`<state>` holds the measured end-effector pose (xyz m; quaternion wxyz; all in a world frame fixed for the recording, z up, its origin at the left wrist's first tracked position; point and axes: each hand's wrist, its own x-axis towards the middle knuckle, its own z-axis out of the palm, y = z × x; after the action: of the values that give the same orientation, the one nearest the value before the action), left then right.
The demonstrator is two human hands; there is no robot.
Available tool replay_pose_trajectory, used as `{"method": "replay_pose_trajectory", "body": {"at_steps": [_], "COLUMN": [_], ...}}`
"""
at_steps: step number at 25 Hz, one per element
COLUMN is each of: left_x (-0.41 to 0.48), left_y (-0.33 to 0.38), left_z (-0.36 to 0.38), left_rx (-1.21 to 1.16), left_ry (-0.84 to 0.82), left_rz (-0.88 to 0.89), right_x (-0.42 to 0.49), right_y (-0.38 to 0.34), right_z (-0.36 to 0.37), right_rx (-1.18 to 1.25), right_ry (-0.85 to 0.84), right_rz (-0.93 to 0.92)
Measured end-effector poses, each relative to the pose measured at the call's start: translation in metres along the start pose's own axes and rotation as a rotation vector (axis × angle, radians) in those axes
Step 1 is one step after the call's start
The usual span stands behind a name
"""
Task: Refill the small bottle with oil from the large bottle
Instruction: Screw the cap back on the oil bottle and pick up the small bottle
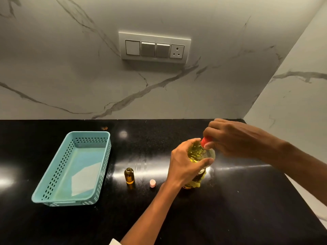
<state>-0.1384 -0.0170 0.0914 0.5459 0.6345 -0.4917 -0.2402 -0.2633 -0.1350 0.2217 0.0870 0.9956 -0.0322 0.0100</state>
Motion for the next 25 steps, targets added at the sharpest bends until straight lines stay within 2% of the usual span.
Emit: {"method": "replay_pose_trajectory", "body": {"at_steps": [7, 10, 12, 13, 14, 18, 20, 23, 25], "left_x": [0.001, -0.001, 0.000, 0.000, 0.000, 0.003, 0.005, 0.005, 0.004], "left_y": [0.000, 0.001, 0.004, 0.004, 0.004, 0.001, 0.003, 0.006, 0.006], "left_z": [0.004, 0.005, 0.003, 0.002, 0.001, -0.002, -0.001, 0.001, 0.002], "left_rx": [-0.035, -0.049, -0.056, -0.069, -0.075, -0.044, -0.027, -0.064, -0.072], "left_ry": [0.054, 0.073, 0.060, 0.045, 0.026, -0.029, -0.012, 0.013, 0.010], "left_rz": [0.003, 0.004, 0.007, 0.008, 0.006, -0.004, 0.000, 0.010, 0.014], "right_x": [0.022, 0.020, 0.023, 0.025, 0.025, 0.020, 0.020, 0.027, 0.026], "right_y": [0.012, -0.001, -0.014, -0.016, -0.013, 0.011, 0.014, 0.007, -0.008], "right_z": [0.006, 0.023, 0.025, 0.021, 0.016, 0.003, 0.005, 0.012, 0.017], "right_rx": [-0.104, -0.211, -0.235, -0.201, -0.160, -0.040, 0.031, -0.071, -0.108], "right_ry": [-0.195, -0.157, -0.142, -0.195, -0.235, -0.158, -0.190, -0.231, -0.241], "right_rz": [0.028, 0.089, 0.241, 0.335, 0.351, 0.064, 0.125, 0.198, 0.341]}}
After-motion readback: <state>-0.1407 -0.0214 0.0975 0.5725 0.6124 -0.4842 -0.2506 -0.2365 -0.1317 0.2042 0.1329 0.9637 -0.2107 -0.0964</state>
